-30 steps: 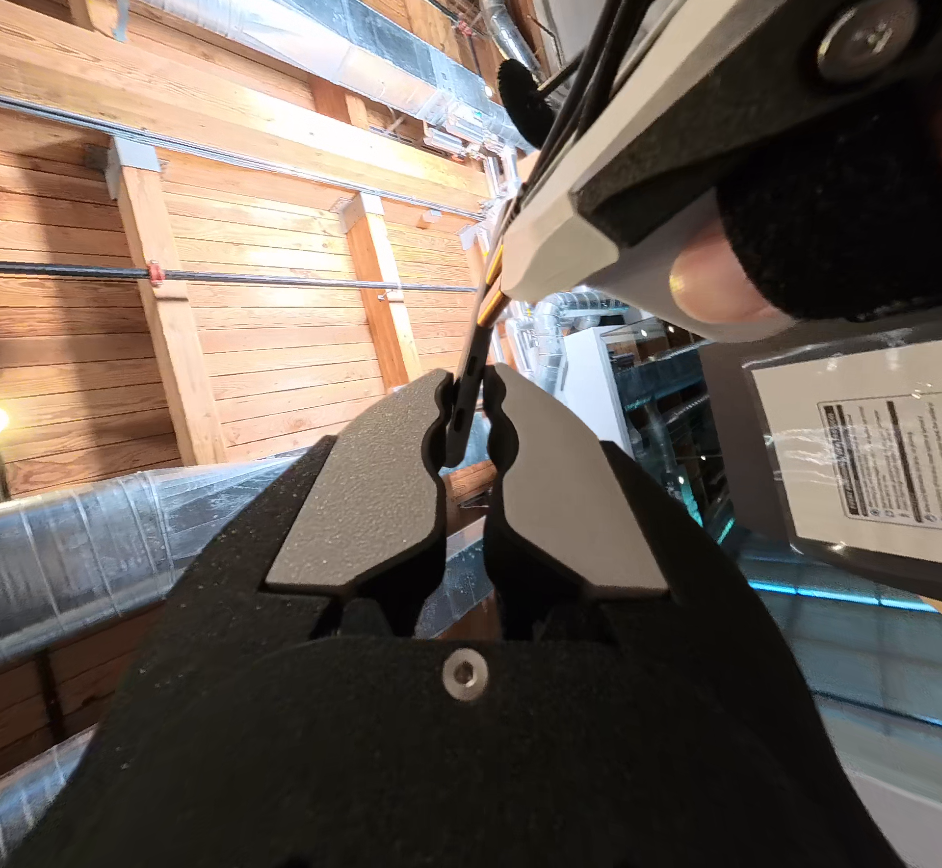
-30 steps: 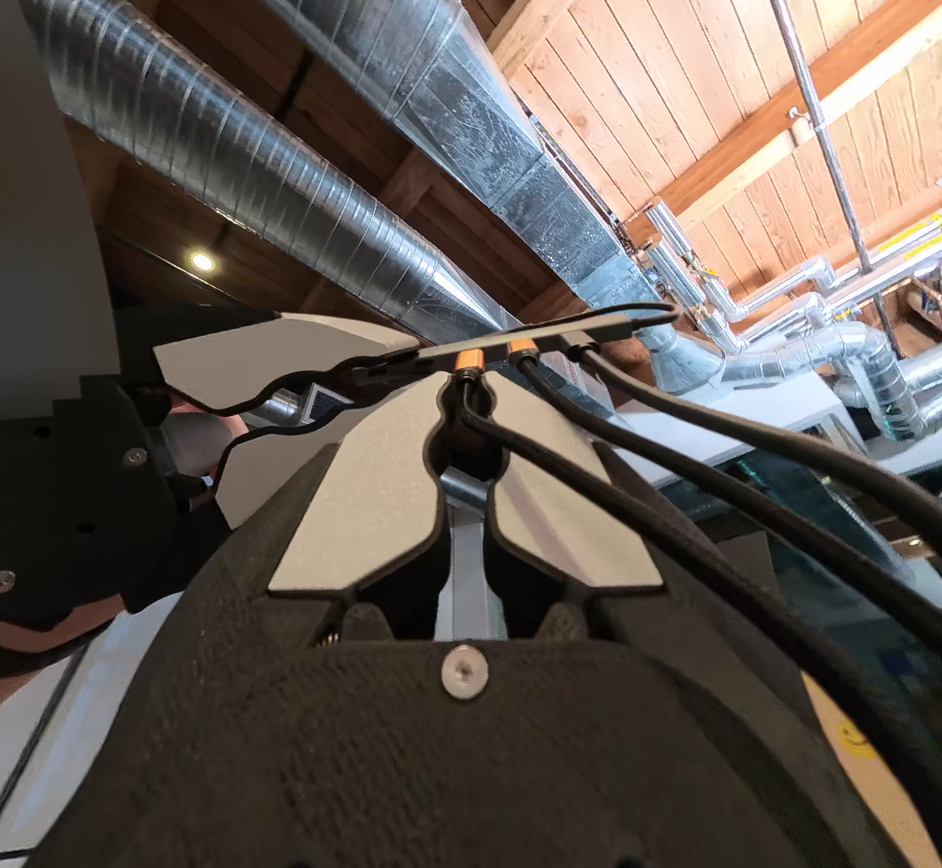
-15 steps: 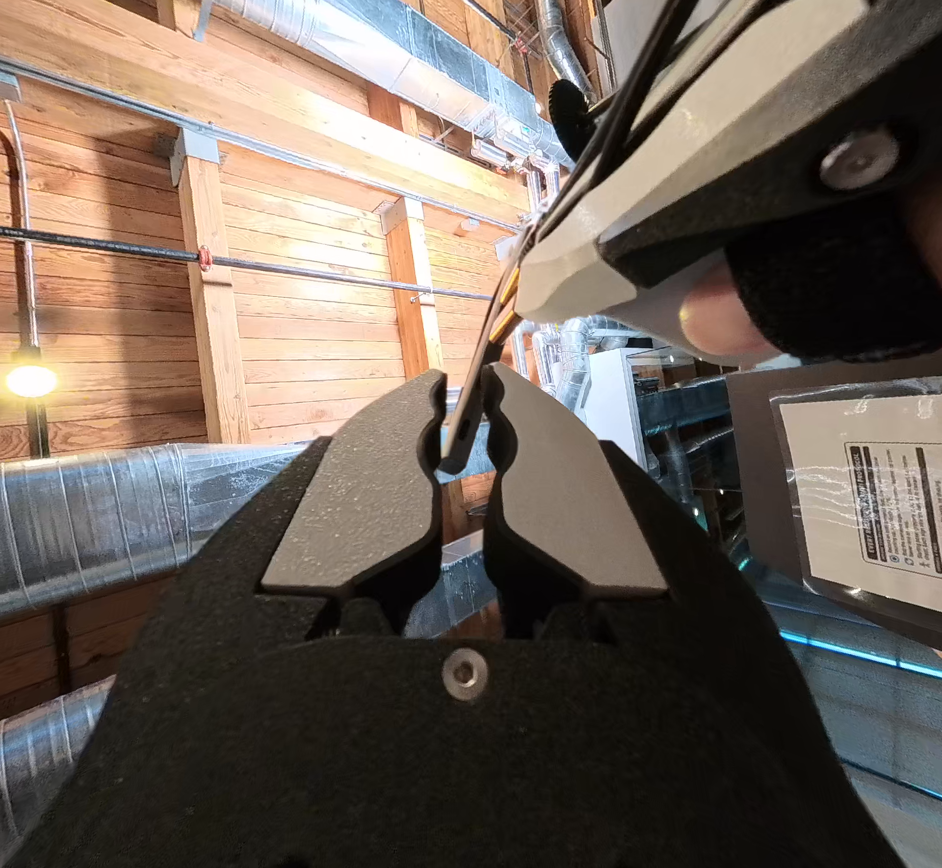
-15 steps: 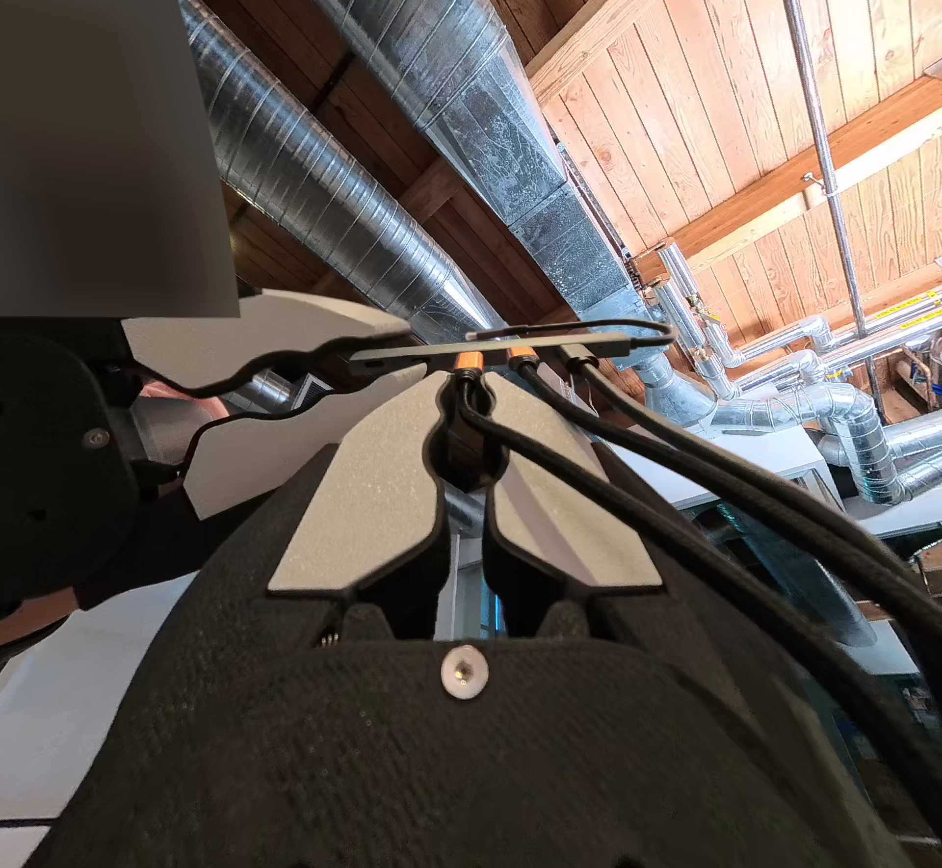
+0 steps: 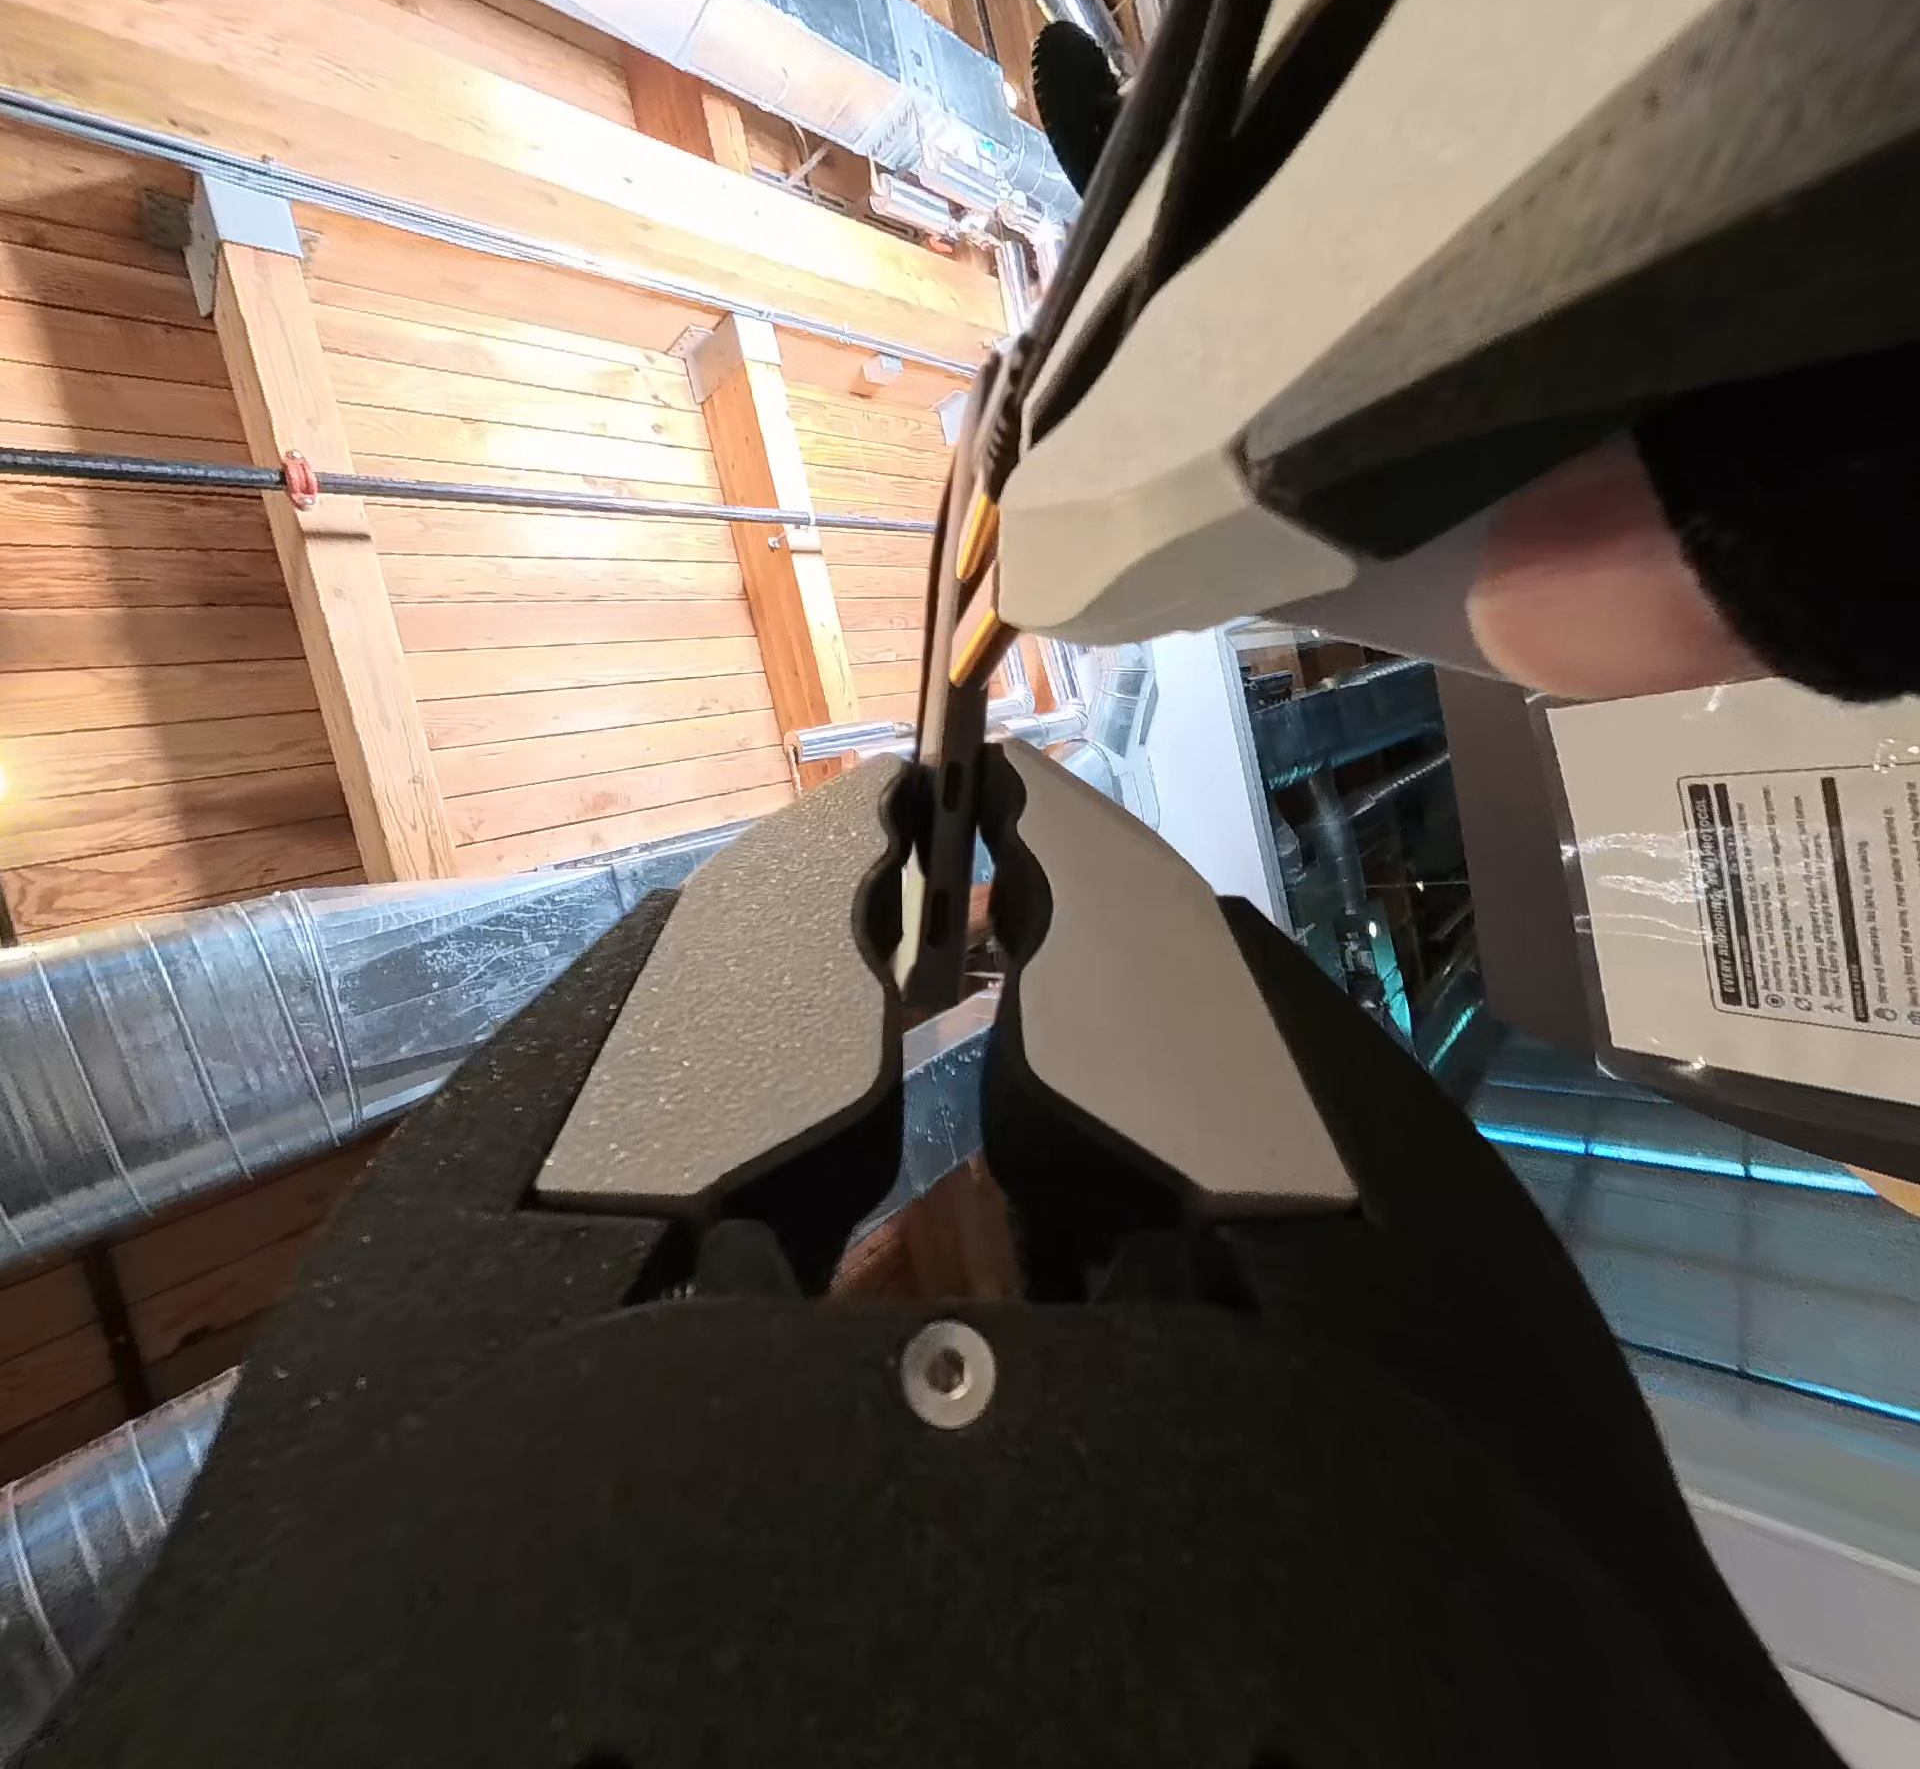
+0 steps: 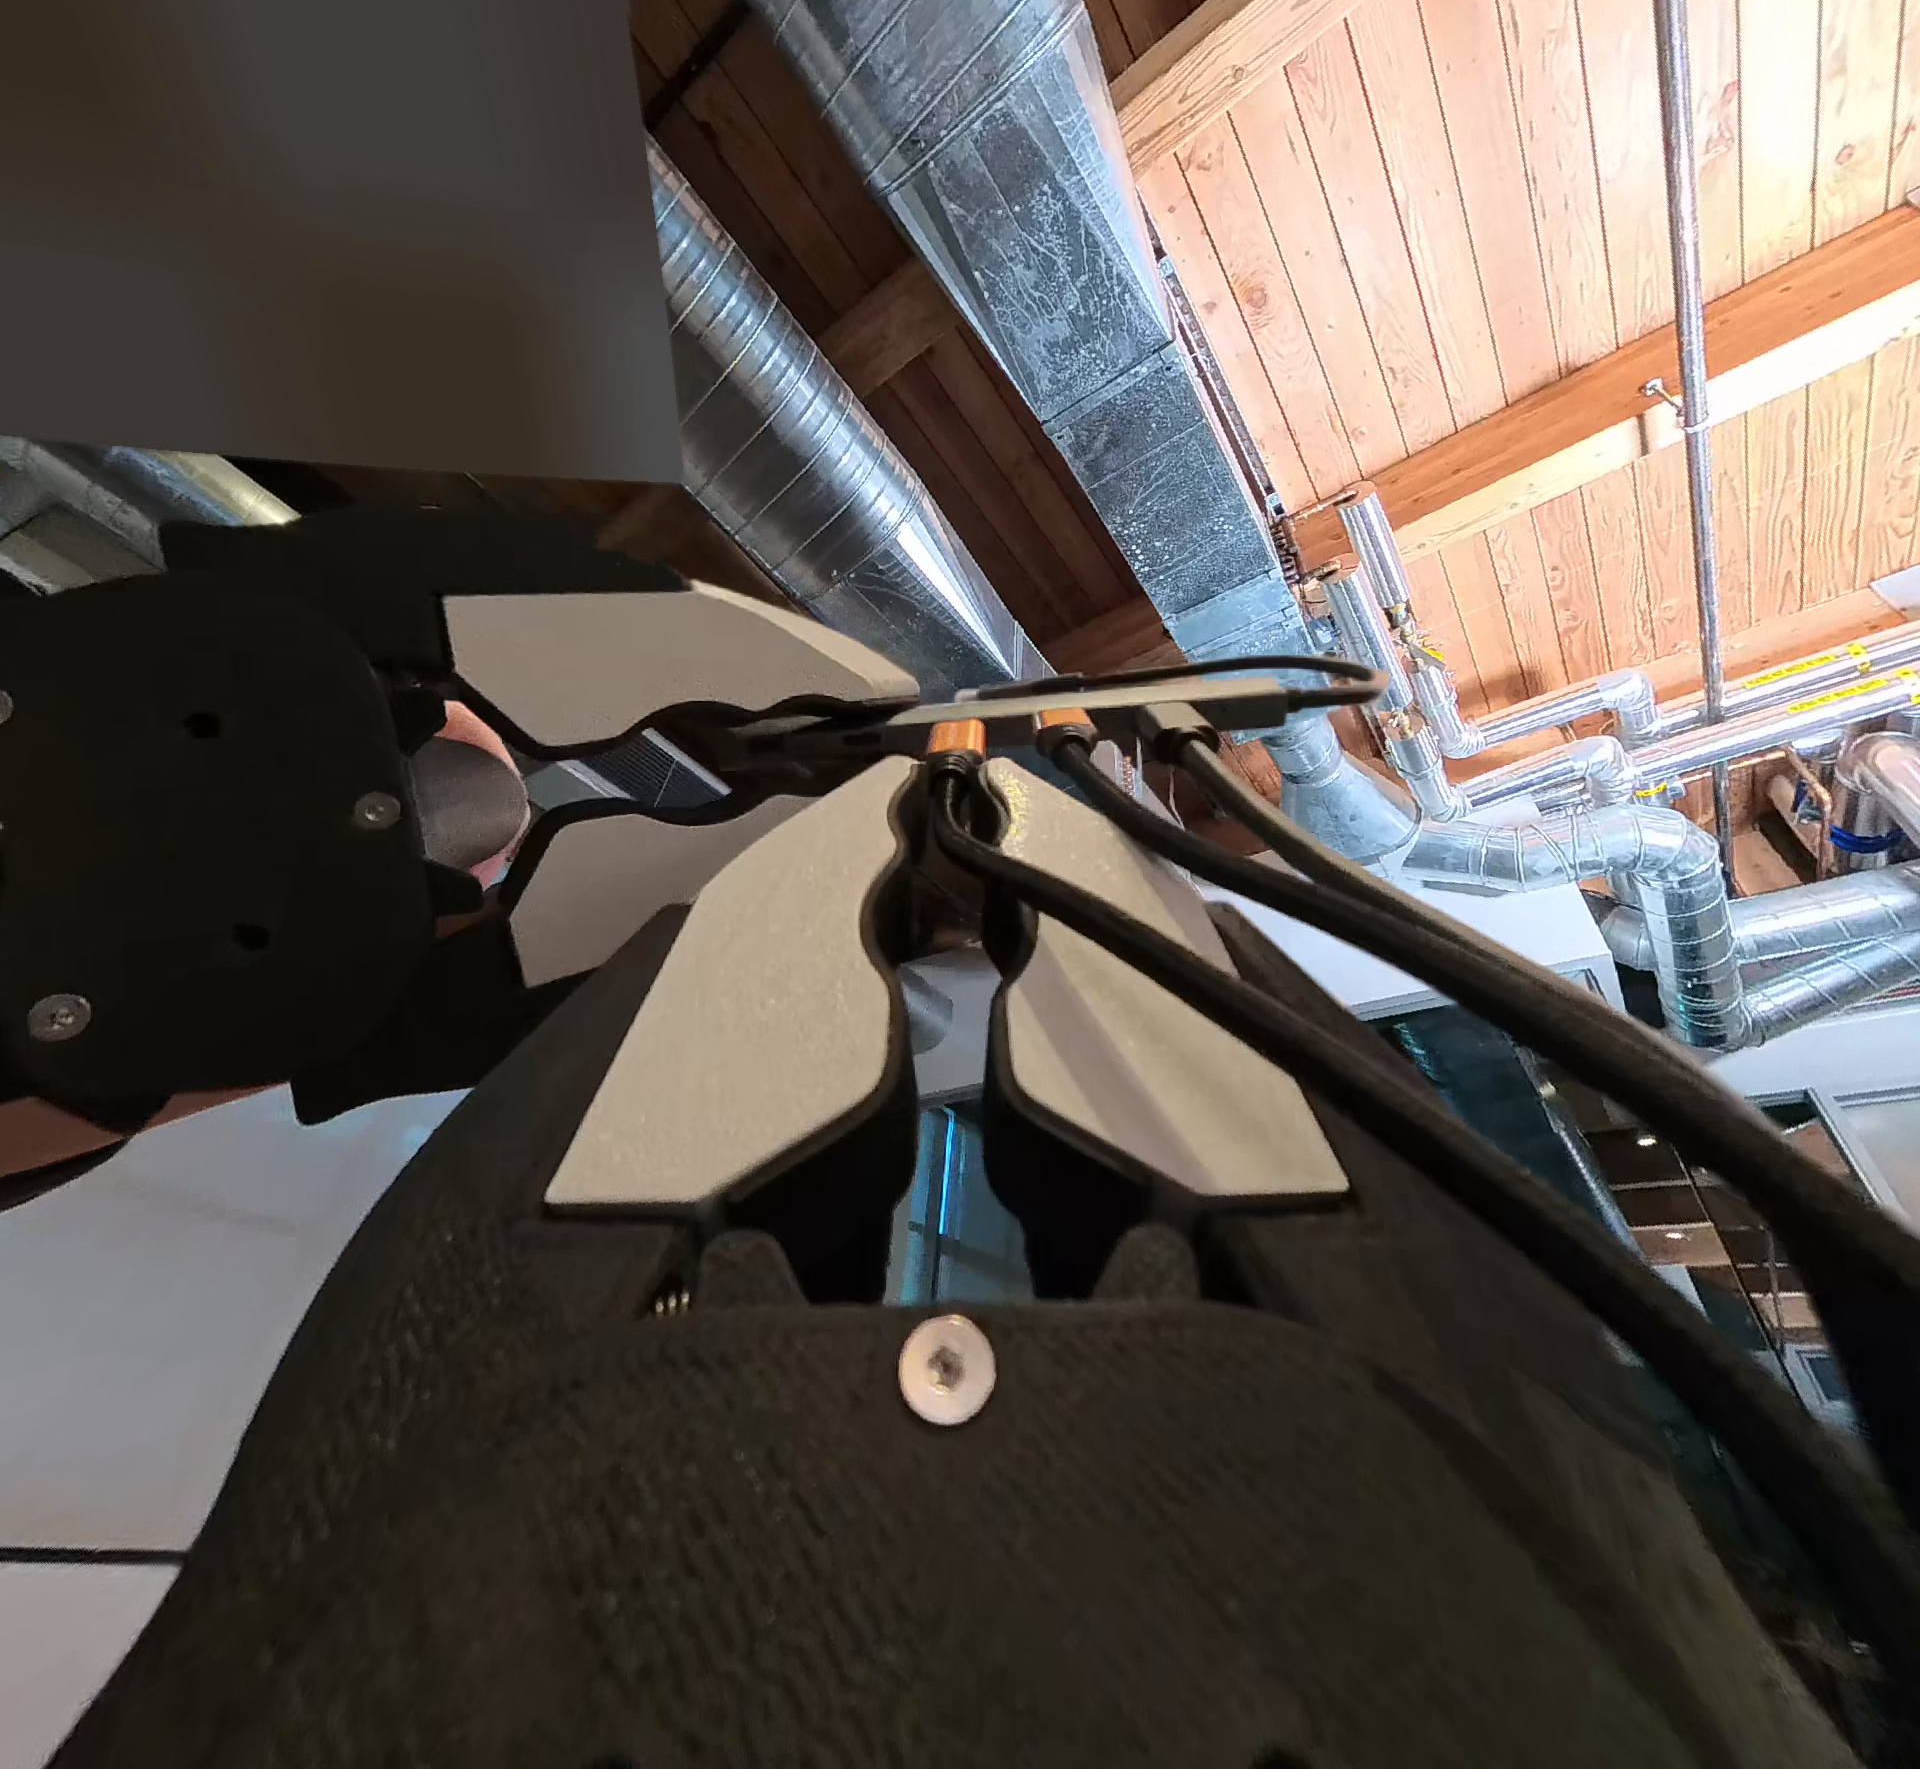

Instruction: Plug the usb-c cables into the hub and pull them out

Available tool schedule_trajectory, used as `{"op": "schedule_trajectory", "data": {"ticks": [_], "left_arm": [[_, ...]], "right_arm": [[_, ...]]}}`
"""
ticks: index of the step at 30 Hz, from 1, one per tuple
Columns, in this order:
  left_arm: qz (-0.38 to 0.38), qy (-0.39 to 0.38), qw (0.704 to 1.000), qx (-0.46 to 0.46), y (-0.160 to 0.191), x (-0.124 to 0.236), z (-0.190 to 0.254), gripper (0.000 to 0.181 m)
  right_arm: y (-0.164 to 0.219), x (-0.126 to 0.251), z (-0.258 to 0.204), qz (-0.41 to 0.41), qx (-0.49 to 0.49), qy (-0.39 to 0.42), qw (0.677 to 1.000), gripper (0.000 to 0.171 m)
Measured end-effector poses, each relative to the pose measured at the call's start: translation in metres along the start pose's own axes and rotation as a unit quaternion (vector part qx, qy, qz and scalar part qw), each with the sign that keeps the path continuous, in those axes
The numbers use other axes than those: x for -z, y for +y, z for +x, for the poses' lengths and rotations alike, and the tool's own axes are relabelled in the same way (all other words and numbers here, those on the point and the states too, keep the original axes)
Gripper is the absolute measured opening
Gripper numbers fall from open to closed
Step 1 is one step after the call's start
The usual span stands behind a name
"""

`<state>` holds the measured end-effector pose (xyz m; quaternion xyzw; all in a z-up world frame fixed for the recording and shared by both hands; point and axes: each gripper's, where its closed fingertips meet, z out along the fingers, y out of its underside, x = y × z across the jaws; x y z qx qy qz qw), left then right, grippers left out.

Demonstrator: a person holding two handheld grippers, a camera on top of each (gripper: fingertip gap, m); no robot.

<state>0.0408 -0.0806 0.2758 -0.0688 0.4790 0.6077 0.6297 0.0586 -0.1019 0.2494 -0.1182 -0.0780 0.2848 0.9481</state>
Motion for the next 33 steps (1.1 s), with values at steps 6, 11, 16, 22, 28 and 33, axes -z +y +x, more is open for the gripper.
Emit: {"op": "schedule_trajectory", "data": {"ticks": [6,11,16,22,28,33], "left_arm": [[0.019,0.006,0.999,-0.027,-0.002,0.000,0.001,0.010],[0.037,0.012,0.998,-0.045,-0.001,0.003,-0.002,0.010],[0.051,0.009,0.997,-0.060,0.000,0.010,-0.006,0.009],[0.037,0.048,0.998,-0.018,0.005,0.013,0.001,0.009],[0.060,0.059,0.995,0.059,-0.006,0.023,0.003,0.015],[0.030,0.097,0.985,0.139,0.002,0.028,0.009,0.033]], "right_arm": [[-0.001,-0.001,0.002,-0.001,-0.027,0.000,1.000,0.007],[-0.001,-0.003,-0.003,-0.008,-0.042,-0.022,0.999,0.007],[-0.002,-0.005,-0.008,-0.011,-0.042,-0.051,0.998,0.007],[0.003,-0.006,-0.010,-0.034,-0.016,-0.069,0.997,0.007],[0.003,-0.005,-0.003,-0.039,0.002,-0.054,0.998,0.007],[0.008,-0.002,0.006,-0.051,0.032,-0.045,0.997,0.007]]}}
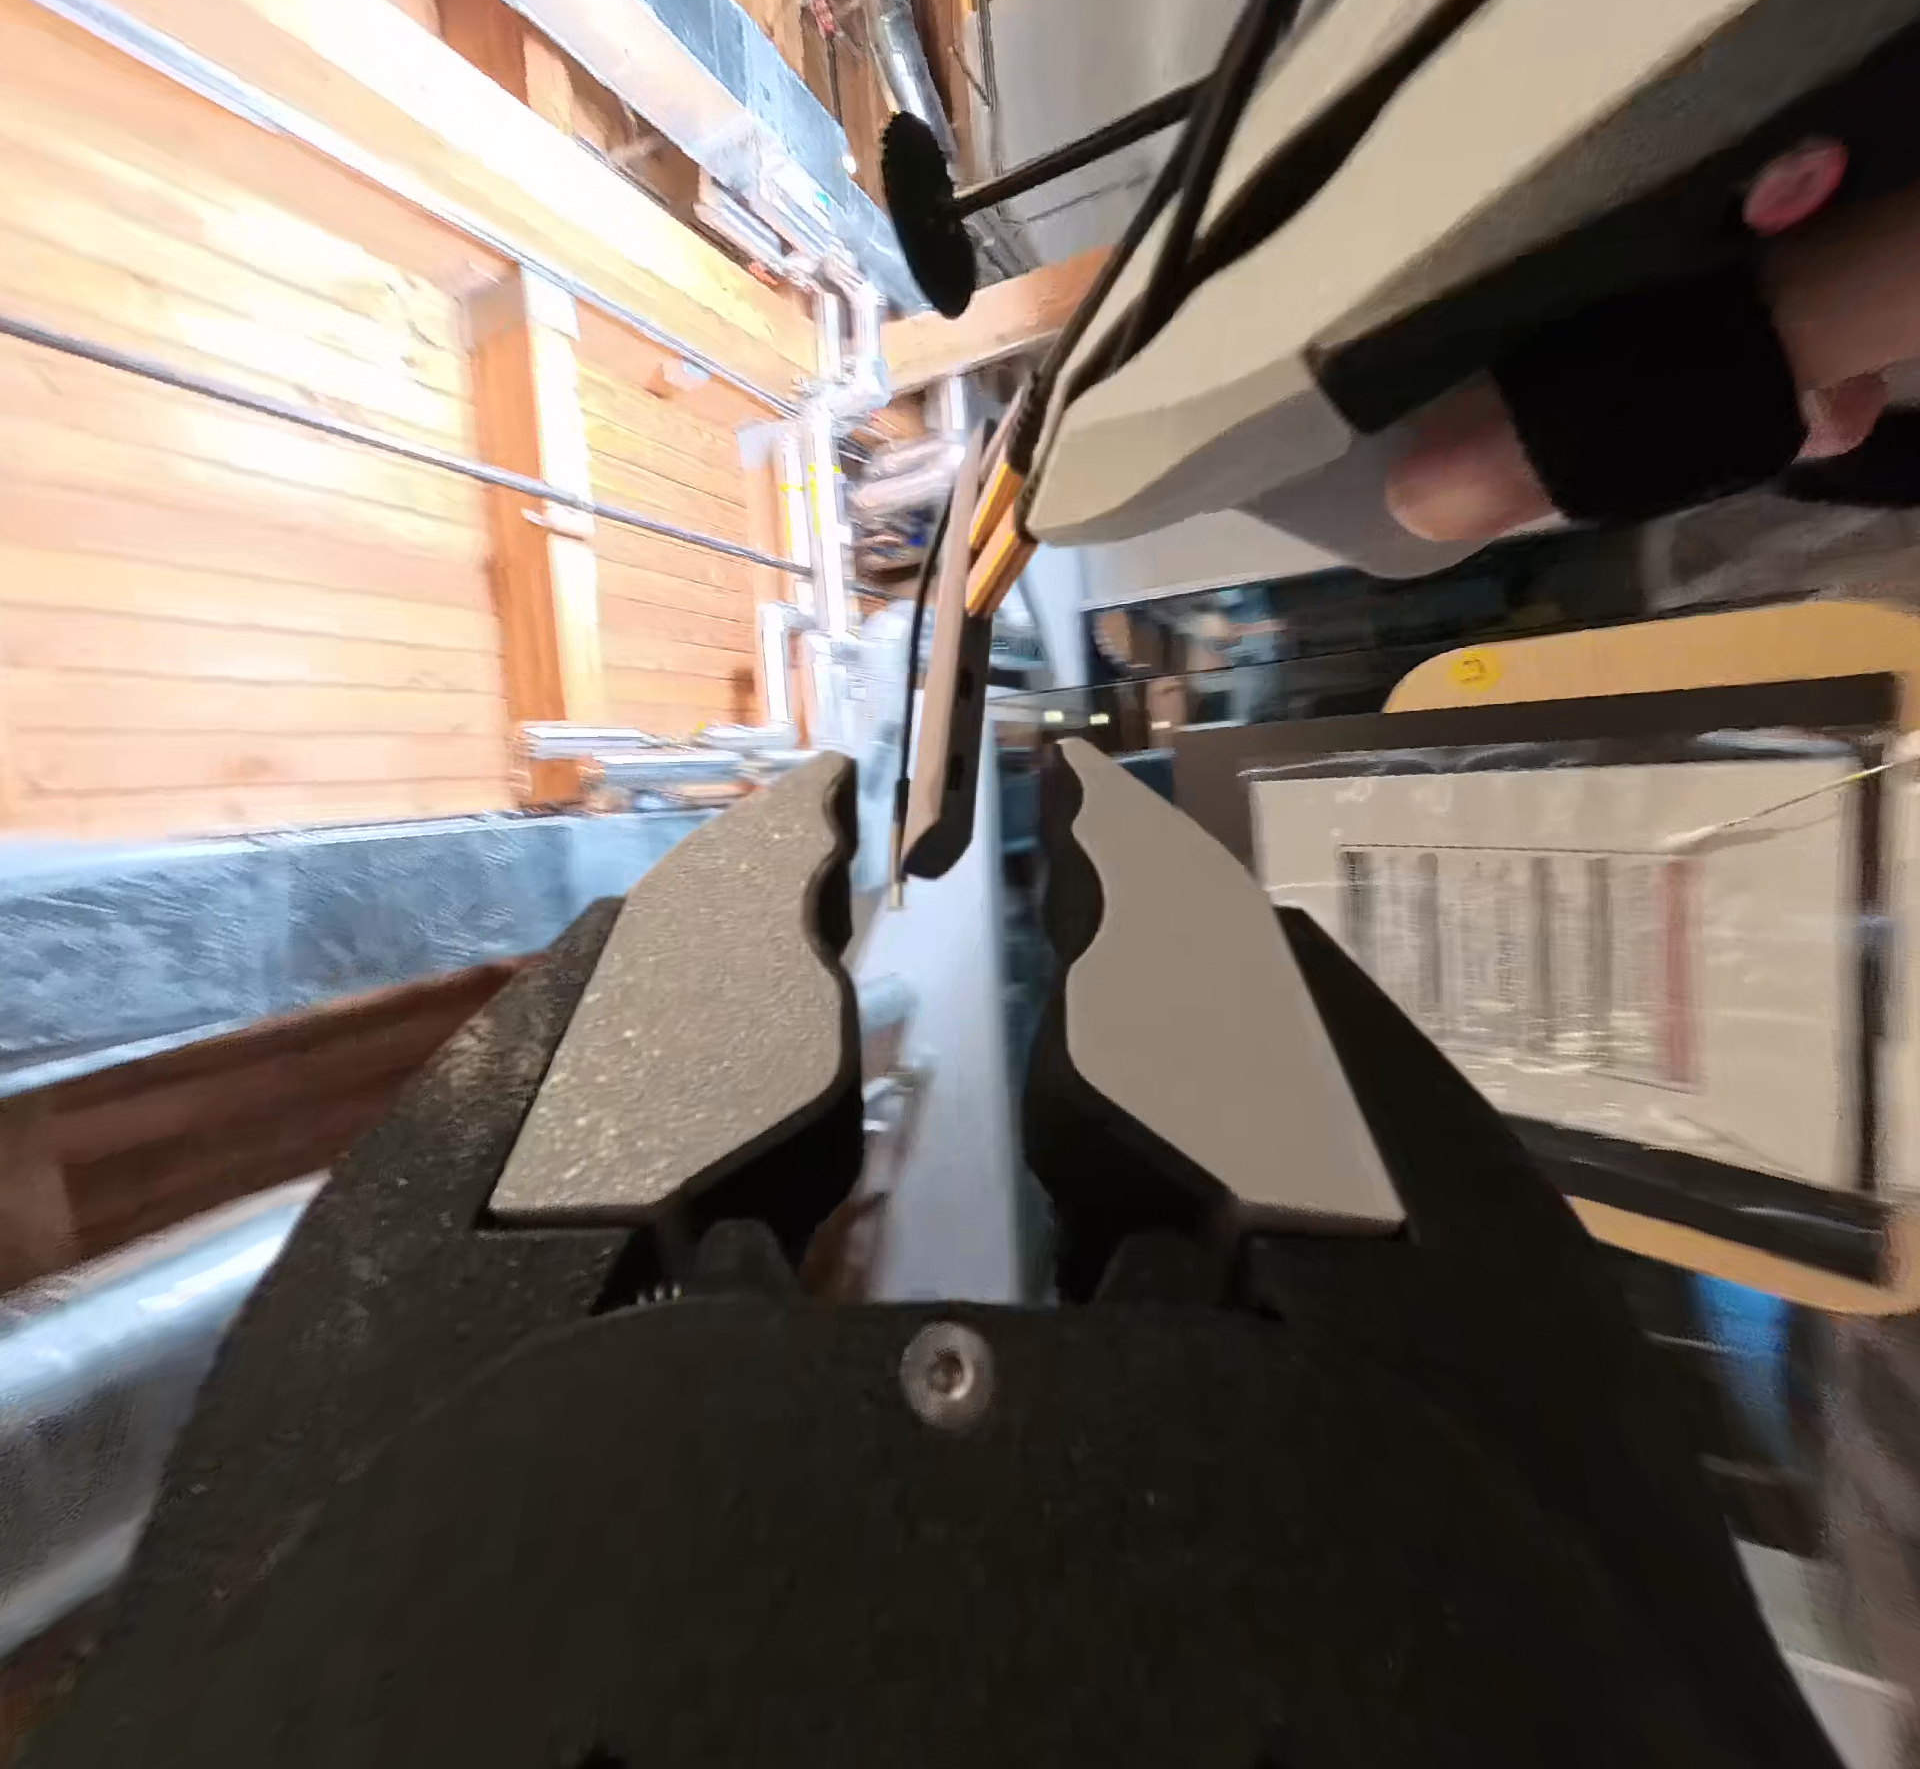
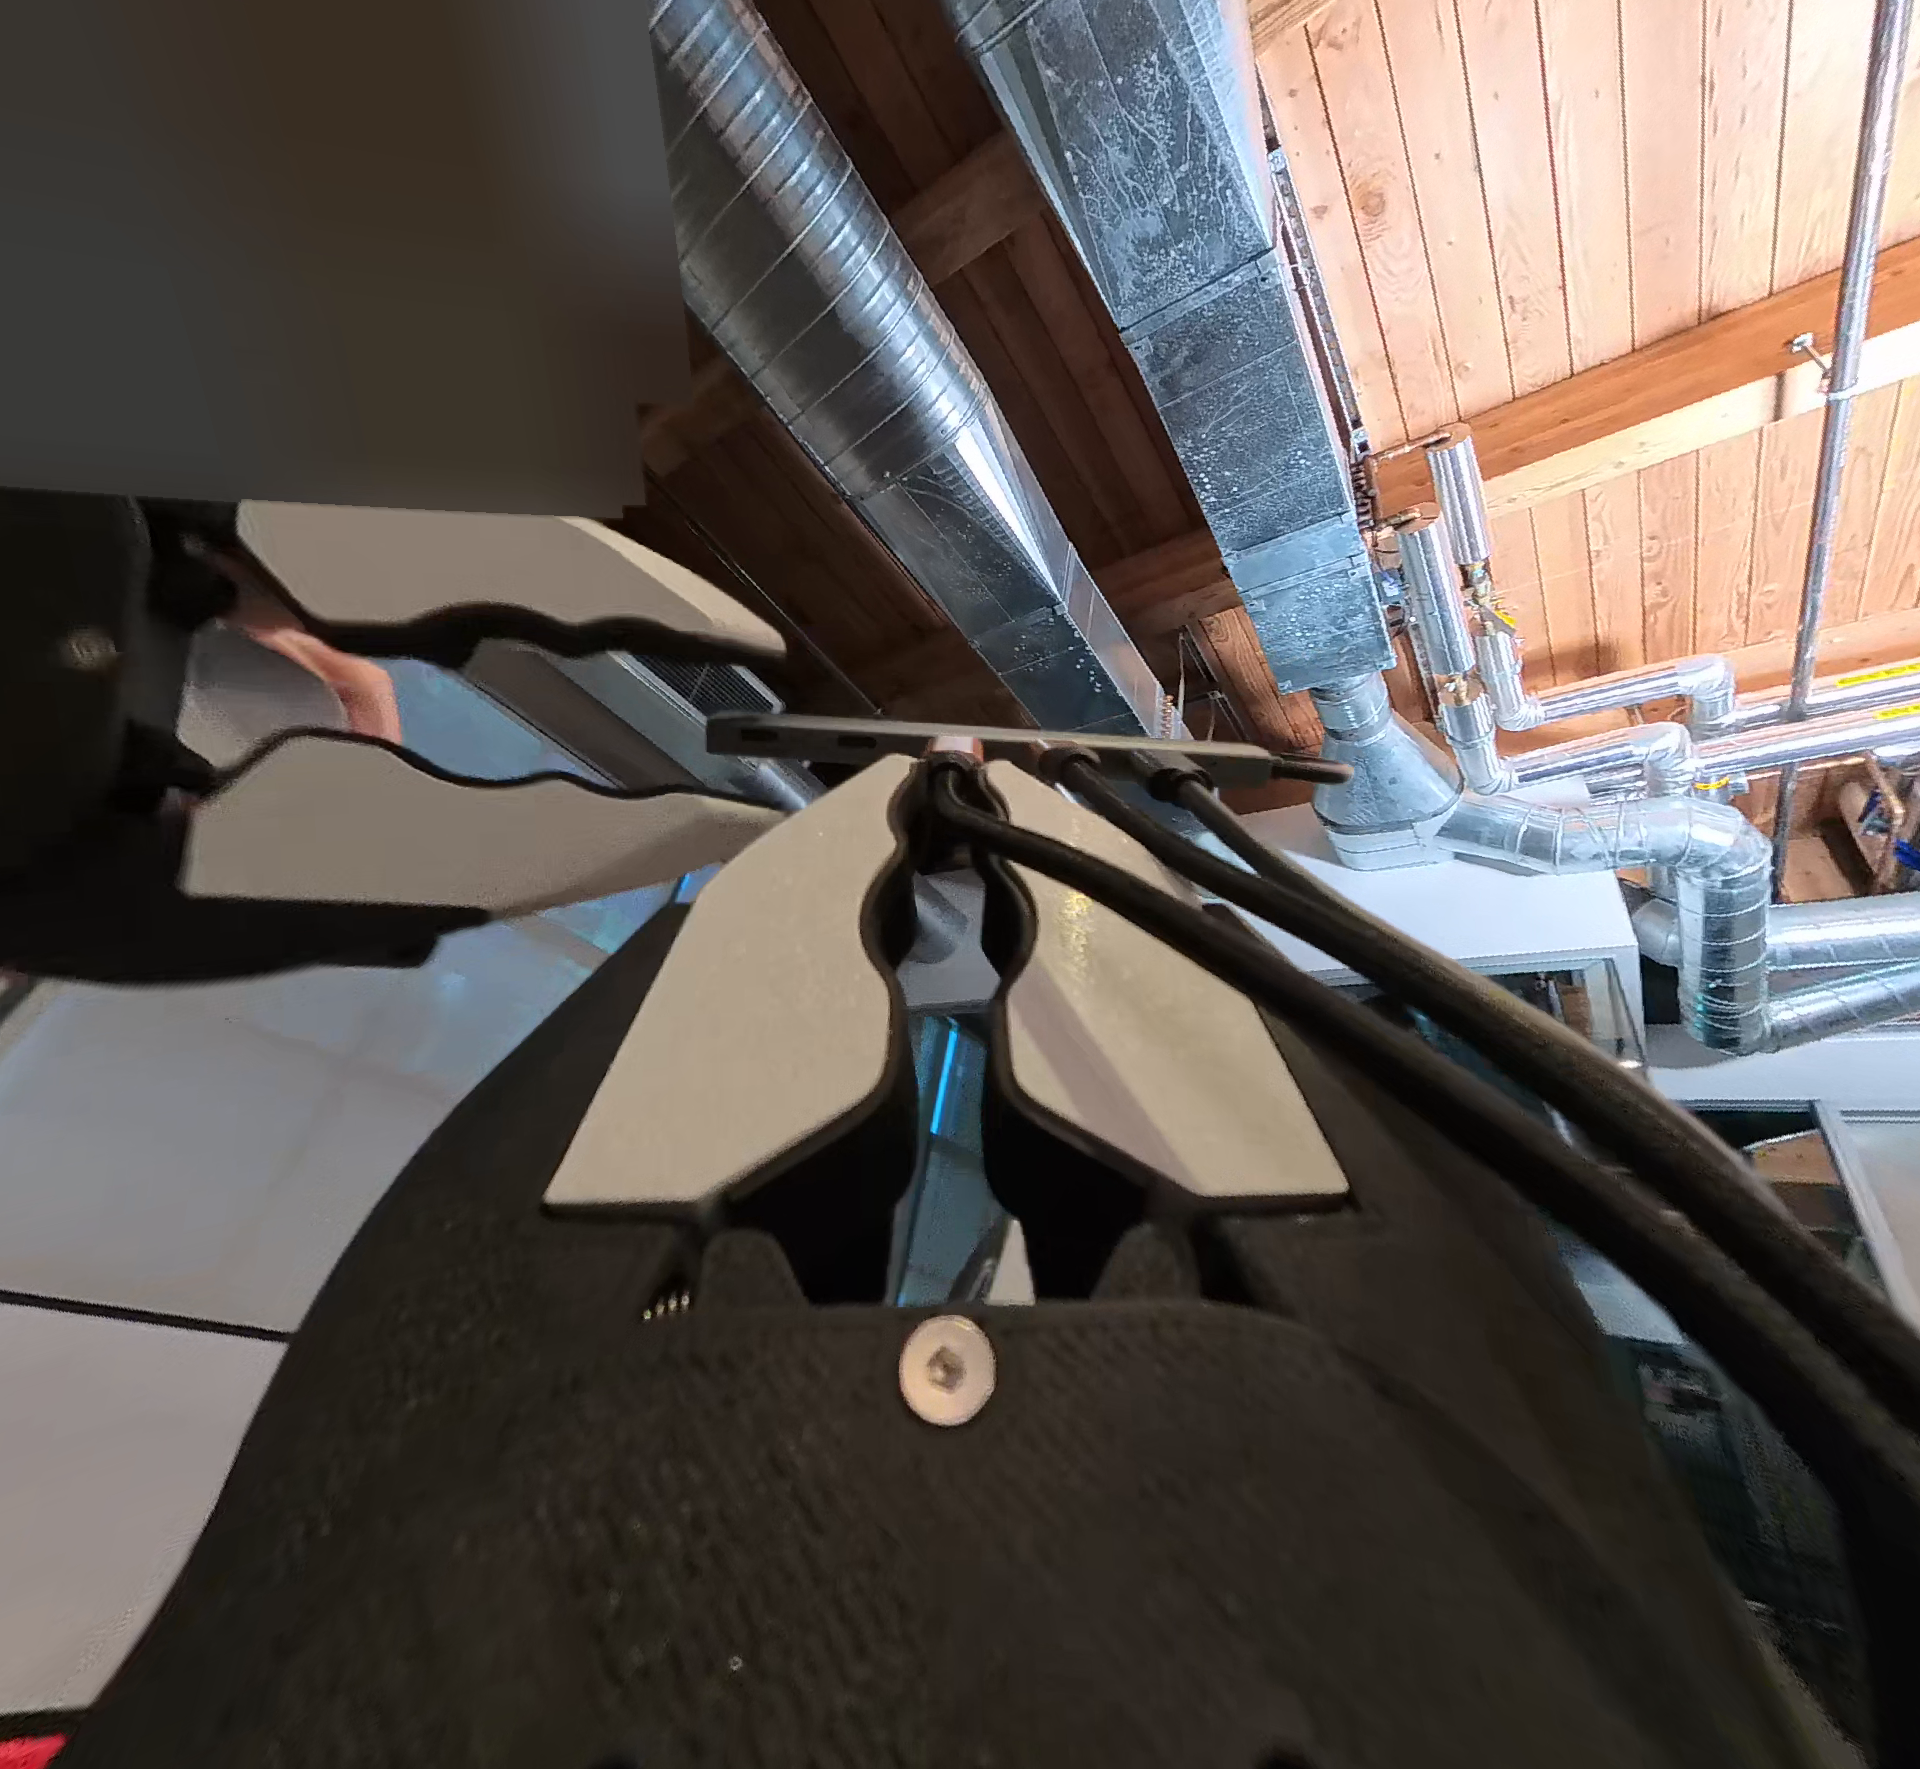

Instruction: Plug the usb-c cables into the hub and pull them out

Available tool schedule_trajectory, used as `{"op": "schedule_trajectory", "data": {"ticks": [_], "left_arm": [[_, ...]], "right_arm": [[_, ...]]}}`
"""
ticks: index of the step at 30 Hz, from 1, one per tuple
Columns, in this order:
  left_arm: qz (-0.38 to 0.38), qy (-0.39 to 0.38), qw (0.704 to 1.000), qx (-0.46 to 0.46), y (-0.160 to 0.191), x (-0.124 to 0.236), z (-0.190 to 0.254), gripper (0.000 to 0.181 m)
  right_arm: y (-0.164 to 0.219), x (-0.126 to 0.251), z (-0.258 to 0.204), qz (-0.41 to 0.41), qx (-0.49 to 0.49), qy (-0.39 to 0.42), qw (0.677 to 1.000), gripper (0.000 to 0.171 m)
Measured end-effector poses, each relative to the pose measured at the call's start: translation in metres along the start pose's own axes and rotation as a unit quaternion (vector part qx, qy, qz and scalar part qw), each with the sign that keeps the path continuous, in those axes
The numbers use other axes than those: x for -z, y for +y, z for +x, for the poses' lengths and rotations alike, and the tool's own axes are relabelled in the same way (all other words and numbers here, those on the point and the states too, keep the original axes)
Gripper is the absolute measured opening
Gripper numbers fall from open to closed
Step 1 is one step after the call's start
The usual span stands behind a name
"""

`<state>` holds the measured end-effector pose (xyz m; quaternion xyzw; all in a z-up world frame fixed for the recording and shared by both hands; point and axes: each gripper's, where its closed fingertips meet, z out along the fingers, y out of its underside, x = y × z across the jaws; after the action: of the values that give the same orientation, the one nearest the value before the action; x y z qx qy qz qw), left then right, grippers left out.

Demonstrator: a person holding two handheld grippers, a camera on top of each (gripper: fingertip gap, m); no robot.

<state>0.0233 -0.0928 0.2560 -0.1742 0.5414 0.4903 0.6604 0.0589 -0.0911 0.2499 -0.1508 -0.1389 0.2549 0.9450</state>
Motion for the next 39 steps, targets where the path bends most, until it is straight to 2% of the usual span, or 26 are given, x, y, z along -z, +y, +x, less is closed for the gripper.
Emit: {"op": "schedule_trajectory", "data": {"ticks": [3,8,10,15,19,23,27,31,33,39], "left_arm": [[0.018,0.076,0.987,0.140,0.000,0.010,0.000,0.040],[0.006,0.214,0.925,0.314,0.008,0.007,0.005,0.053],[0.006,0.256,0.901,0.351,0.009,0.005,0.011,0.052],[-0.002,0.307,0.862,0.404,0.021,-0.003,0.022,0.052],[0.006,0.389,0.813,0.434,0.019,-0.001,0.039,0.041],[0.006,0.366,0.838,0.405,0.026,-0.007,0.044,0.026],[0.016,0.323,0.871,0.370,0.026,-0.011,0.040,0.027],[0.006,0.317,0.894,0.317,0.033,-0.011,0.043,0.027],[-0.012,0.327,0.897,0.297,0.038,-0.011,0.049,0.028],[-0.019,0.327,0.888,0.323,0.042,-0.010,0.049,0.027]], "right_arm": [[0.007,0.001,-0.002,-0.016,0.054,-0.004,0.998,0.007],[0.015,0.002,-0.012,-0.034,0.128,-0.012,0.991,0.007],[0.015,0.002,-0.017,-0.036,0.151,-0.018,0.988,0.007],[0.013,0.001,-0.028,-0.033,0.192,-0.036,0.980,0.007],[0.014,0.000,-0.031,-0.038,0.204,-0.046,0.977,0.007],[0.018,0.000,-0.030,-0.049,0.206,-0.048,0.976,0.007],[0.019,0.000,-0.027,-0.054,0.190,-0.050,0.979,0.007],[0.025,-0.001,-0.028,-0.069,0.178,-0.061,0.980,0.007],[0.029,-0.001,-0.029,-0.076,0.172,-0.066,0.980,0.007],[0.037,-0.002,-0.028,-0.094,0.147,-0.058,0.983,0.007]]}}
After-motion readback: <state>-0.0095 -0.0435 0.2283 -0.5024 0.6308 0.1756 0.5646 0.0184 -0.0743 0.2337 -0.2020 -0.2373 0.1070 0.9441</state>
